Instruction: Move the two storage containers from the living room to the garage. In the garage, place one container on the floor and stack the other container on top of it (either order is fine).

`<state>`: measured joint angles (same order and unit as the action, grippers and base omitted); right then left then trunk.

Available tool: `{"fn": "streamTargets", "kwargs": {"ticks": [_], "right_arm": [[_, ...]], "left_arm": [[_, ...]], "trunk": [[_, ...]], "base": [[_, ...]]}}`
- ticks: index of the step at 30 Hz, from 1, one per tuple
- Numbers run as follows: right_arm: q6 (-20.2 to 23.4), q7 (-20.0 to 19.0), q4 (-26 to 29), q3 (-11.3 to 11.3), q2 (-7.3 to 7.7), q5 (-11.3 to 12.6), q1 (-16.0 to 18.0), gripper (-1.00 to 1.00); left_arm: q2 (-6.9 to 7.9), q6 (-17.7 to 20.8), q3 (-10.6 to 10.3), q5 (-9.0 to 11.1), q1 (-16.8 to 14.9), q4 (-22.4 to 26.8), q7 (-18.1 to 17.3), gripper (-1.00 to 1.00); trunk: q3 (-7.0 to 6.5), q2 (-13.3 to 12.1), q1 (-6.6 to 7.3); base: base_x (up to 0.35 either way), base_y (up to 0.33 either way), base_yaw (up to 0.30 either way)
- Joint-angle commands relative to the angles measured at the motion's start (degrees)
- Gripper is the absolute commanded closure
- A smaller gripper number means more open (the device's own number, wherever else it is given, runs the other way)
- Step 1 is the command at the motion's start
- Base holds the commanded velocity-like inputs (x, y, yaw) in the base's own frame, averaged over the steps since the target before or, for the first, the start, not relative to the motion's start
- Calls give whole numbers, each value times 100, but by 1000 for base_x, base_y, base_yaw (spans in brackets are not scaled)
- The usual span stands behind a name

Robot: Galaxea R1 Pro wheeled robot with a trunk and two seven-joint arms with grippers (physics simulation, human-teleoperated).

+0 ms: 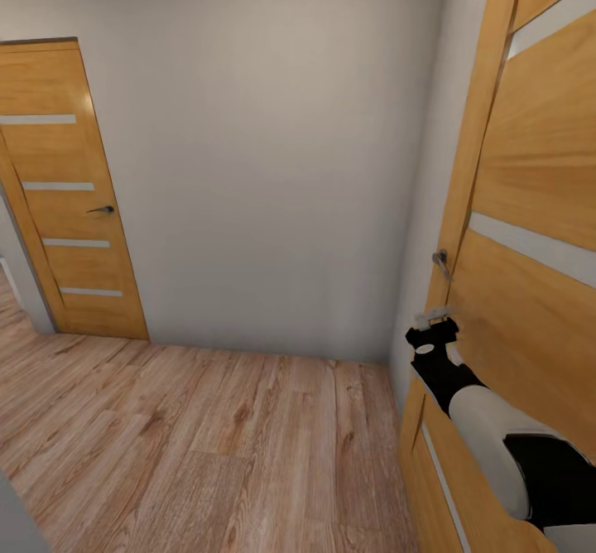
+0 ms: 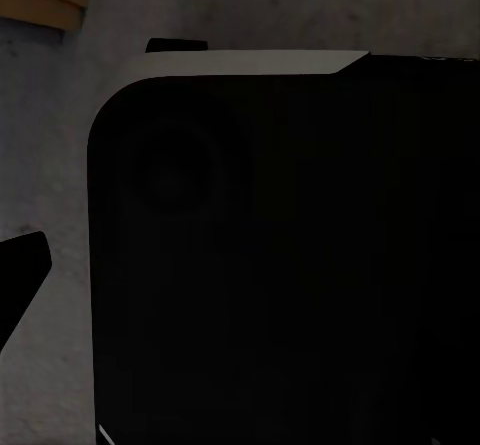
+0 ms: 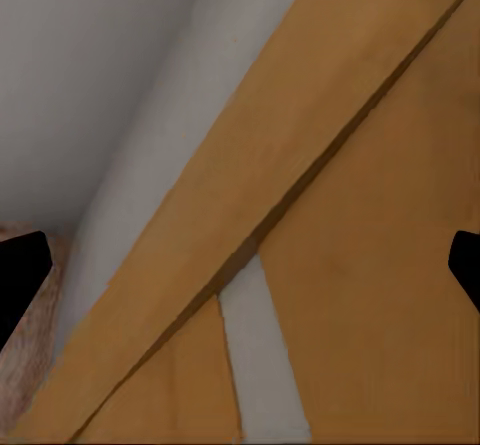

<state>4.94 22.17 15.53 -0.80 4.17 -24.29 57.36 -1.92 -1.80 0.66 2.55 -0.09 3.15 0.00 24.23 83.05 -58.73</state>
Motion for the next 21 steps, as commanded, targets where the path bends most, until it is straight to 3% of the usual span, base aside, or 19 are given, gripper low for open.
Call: {"fn": "streamTargets", "kwargs": {"ticks": [1,2,4,8,12,17,20,21], "right_arm": [[41,13,-48,-4,-109,-57,3,-100],[21,11,-197,-2,-303,-57,3,-100],[-36,0,-463,-1,-532,-62,3,-100],[-310,-75,-893,-12,-738,-62,3,-100],[-441,-404,-1331,-16,-764,-65,-2,-100],[-509,-1200,-1686,-17,-685,-55,-67,-100],[-505,-1494,-1722,-17,-623,-52,-304,-100],[-504,-1597,-1731,-17,-543,-51,-534,-100]], "left_arm": [[-1,-13,4,27,0,2,0,-100],[-1,-13,4,27,0,2,0,-100],[-1,-13,4,27,0,2,0,-100],[-1,-13,4,27,0,2,0,-100],[-1,-13,5,27,0,2,0,-100],[-1,-13,5,27,0,2,0,-100],[-1,-13,5,27,0,2,0,-100],[-1,-13,5,27,0,2,0,-100]], "trunk": [[6,3,0],[6,3,0],[6,3,0],[6,3,0],[6,3,0],[6,3,0],[6,3,0],[6,3,0]], "base": [[0,0,0],[0,0,0],[0,0,0],[0,0,0],[0,0,0],[0,0,0],[0,0,0],[0,0,0]]}}
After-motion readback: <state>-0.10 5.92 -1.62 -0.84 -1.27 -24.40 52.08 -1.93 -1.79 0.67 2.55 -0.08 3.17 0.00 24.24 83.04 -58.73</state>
